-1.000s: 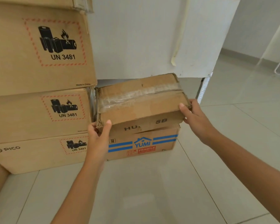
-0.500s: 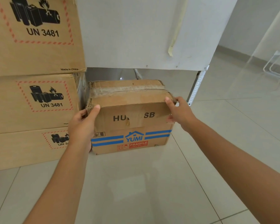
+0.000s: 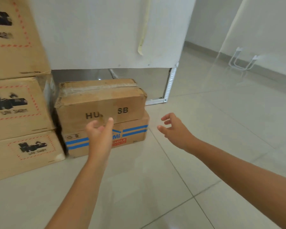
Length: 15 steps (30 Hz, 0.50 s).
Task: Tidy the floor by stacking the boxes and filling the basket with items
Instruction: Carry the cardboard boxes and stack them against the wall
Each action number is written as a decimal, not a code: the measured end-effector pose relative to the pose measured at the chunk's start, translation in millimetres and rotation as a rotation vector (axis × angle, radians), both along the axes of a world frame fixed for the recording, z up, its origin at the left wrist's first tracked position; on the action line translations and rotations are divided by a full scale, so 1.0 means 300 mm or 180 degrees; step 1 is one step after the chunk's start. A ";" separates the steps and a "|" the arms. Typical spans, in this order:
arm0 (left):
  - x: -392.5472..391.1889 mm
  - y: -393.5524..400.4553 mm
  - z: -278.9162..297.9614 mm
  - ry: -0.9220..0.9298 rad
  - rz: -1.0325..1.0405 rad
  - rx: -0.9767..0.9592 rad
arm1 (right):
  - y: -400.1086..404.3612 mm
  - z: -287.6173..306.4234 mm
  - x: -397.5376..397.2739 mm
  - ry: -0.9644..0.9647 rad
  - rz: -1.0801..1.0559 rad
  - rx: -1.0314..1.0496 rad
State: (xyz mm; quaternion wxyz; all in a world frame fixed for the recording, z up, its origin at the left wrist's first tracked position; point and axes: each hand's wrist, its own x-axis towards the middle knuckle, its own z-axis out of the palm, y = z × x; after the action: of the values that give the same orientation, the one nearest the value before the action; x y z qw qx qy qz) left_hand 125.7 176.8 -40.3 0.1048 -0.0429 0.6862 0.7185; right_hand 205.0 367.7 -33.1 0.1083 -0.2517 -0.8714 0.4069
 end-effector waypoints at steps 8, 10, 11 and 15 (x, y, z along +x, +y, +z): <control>0.429 0.418 -0.008 -0.0211 -0.2554 -0.0169 | 0.206 0.042 0.576 -0.1055 -0.0928 0.0127; 0.558 0.497 -0.021 -0.0147 -0.3134 -0.0327 | 0.246 0.041 0.748 -0.1376 -0.1181 0.0125; 0.626 0.533 -0.028 -0.0098 -0.3419 -0.0398 | 0.260 0.041 0.836 -0.1538 -0.1297 0.0135; 0.881 0.642 -0.072 0.0168 -0.4441 -0.0693 | 0.273 0.027 1.186 -0.2205 -0.1709 0.0232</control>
State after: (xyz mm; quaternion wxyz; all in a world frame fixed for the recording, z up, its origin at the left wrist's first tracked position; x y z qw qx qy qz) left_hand 389.8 369.3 -61.9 0.5193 0.4142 0.6239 0.4117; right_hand 560.8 449.5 -25.2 -0.0795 -0.5868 -0.7738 0.2249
